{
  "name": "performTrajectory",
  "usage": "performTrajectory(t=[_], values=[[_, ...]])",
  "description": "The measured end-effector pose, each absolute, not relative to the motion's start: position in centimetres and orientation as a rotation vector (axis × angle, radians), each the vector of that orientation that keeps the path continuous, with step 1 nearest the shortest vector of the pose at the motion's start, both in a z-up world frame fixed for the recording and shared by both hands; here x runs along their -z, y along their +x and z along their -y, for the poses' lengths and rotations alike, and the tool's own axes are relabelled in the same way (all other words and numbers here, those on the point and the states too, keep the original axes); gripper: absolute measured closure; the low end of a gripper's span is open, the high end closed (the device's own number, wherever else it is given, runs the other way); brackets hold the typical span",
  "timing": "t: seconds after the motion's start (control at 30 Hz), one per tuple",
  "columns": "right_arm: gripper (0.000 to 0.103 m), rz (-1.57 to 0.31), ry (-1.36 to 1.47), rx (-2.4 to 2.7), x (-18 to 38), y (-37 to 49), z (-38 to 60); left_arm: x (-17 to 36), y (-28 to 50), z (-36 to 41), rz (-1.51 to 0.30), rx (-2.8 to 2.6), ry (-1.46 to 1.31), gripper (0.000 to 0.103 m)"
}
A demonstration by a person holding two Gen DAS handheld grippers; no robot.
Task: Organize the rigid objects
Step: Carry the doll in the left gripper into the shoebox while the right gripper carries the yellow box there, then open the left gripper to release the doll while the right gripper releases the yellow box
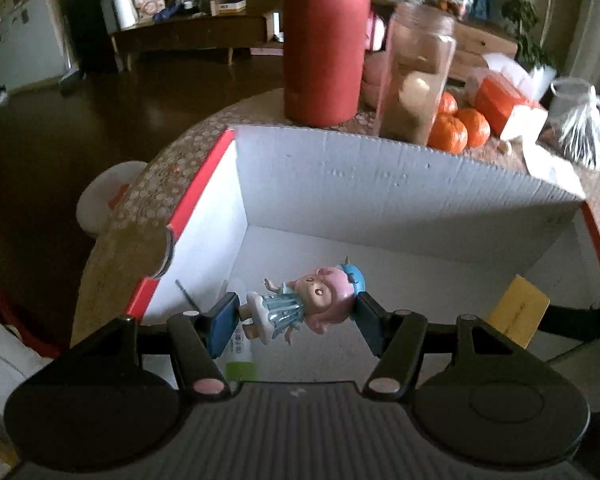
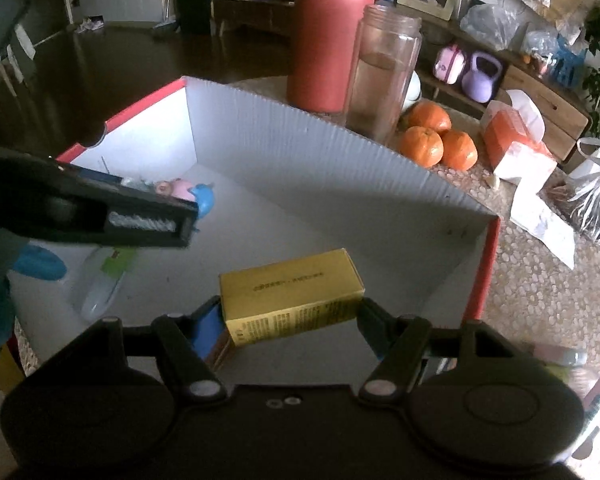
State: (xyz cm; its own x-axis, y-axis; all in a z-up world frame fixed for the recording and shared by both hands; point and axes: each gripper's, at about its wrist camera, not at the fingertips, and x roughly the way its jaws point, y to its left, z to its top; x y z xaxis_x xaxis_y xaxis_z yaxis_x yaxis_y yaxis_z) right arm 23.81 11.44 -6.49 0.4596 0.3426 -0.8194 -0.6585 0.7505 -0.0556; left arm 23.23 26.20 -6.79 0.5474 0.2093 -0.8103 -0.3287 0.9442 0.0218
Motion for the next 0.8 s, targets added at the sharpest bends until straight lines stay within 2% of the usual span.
performTrajectory(t=[0.27, 0.3, 0.53, 0.7, 0.8], values=[[0.033, -0.961, -0.403, -0.638, 7.0, 25.0, -12.4, 8.0, 25.4, -26.0, -1.107, -0.259, -0.095, 0.041], [0.035, -0.963, -0.409, -0.642, 7.0, 25.0, -12.5, 8.0, 25.5, -26.0, -1.116, -0.257, -0.091, 0.041], [0.035, -0.958, -0.382, -0.644, 6.8, 25.0, -12.1, 8.5, 25.8, -26.2, -1.167, -0.260, -0.108, 0.041], [0.026, -0.944, -0.339, -0.672, 5.9, 24.4, -11.4, 8.4, 25.6, -26.6, -1.160, -0.274, -0.147, 0.039], [0.026, -0.931, -0.334, -0.674, 5.4, 24.0, -11.0, 8.1, 25.2, -26.8, -1.141, -0.274, -0.162, 0.036]])
